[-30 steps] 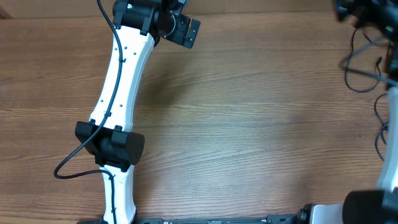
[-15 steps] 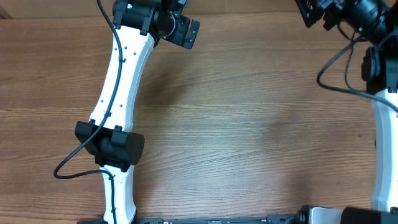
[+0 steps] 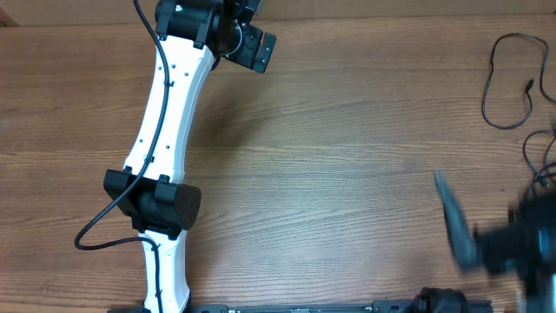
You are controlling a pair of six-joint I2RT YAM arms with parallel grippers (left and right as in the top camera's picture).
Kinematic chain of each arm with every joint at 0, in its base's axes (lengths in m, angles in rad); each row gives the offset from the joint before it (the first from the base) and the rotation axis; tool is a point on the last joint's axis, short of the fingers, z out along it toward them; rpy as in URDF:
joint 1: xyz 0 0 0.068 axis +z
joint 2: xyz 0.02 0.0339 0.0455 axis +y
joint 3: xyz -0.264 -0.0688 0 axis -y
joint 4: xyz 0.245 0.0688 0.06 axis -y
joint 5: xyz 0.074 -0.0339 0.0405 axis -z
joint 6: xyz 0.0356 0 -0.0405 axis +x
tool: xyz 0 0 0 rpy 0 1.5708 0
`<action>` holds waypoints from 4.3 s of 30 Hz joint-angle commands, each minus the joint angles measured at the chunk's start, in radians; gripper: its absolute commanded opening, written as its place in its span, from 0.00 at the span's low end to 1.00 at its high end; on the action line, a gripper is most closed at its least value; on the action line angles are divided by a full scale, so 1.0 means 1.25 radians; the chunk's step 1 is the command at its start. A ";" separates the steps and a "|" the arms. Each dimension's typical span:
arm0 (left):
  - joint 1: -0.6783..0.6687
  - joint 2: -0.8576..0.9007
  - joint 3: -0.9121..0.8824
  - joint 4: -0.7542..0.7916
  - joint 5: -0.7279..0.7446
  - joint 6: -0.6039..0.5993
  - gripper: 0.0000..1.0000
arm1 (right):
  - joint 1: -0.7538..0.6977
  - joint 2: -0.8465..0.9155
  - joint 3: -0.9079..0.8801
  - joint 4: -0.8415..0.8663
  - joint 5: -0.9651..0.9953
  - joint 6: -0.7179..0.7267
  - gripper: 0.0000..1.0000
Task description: Untangle cables
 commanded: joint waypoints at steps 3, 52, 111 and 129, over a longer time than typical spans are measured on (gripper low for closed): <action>0.004 -0.003 0.001 -0.010 0.001 0.016 1.00 | 0.000 -0.118 -0.150 0.038 0.078 0.112 1.00; 0.004 -0.003 0.001 0.007 0.053 0.015 1.00 | 0.000 0.288 -0.732 0.124 0.309 0.124 1.00; 0.002 -0.003 0.001 0.020 0.069 0.009 1.00 | 0.059 -0.324 -0.732 -0.284 0.698 0.124 1.00; 0.002 -0.003 0.001 0.021 0.069 0.010 1.00 | 0.103 -0.345 -0.732 -0.285 0.698 0.124 1.00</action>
